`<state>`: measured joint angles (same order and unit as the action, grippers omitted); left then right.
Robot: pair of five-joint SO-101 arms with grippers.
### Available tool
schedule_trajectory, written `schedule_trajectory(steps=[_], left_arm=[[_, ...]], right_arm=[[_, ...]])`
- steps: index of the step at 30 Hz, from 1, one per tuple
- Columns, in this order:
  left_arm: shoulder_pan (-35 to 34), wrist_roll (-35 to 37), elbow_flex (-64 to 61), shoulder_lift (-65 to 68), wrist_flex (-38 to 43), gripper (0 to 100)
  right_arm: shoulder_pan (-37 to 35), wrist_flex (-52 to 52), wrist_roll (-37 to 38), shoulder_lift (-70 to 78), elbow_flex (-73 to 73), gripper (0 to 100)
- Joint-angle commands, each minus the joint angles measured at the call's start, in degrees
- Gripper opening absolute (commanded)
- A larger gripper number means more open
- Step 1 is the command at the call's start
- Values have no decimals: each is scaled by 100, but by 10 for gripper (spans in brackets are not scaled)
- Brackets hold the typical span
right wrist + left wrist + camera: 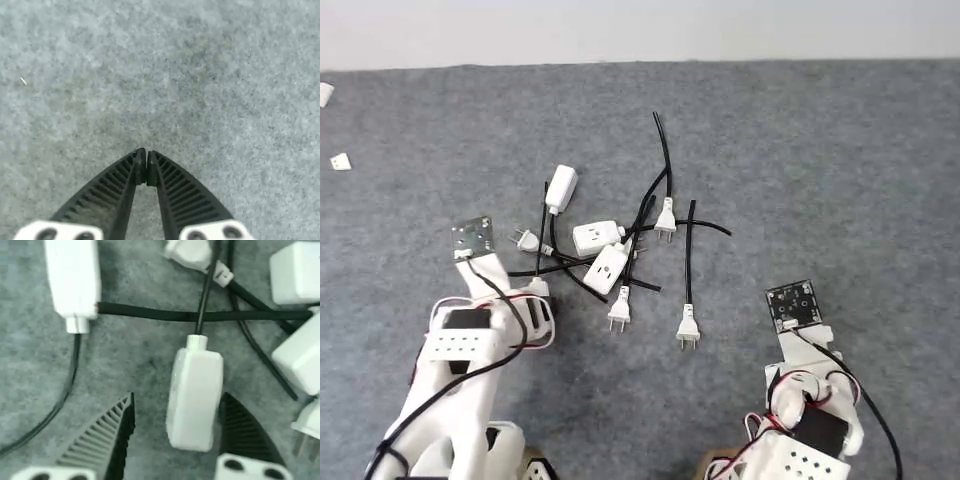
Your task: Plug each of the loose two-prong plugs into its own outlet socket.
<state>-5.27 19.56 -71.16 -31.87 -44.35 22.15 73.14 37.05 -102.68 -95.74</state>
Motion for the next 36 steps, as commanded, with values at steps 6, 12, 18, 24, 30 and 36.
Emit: schedule_trajectory(steps=[6,12,18,24,30,36], left_arm=[[-580,-1064,1279,-211,-1187,217],[-9,-1618,1534,-1134,-1662,62],[352,-1890,1103,-1820,-1688,13],[325,-2365,330,-2295,-1160,15],[26,-2013,-708,-2998,-273,15],[-352,-1978,-1112,-3745,-202,36]], right_arm=[[92,-110,53,40,-79,10],[119,-110,53,40,-79,9],[119,-171,53,31,-79,9],[75,-374,53,31,-79,9],[-620,-1974,-1046,101,141,8],[-2422,-1464,-2338,110,695,13]])
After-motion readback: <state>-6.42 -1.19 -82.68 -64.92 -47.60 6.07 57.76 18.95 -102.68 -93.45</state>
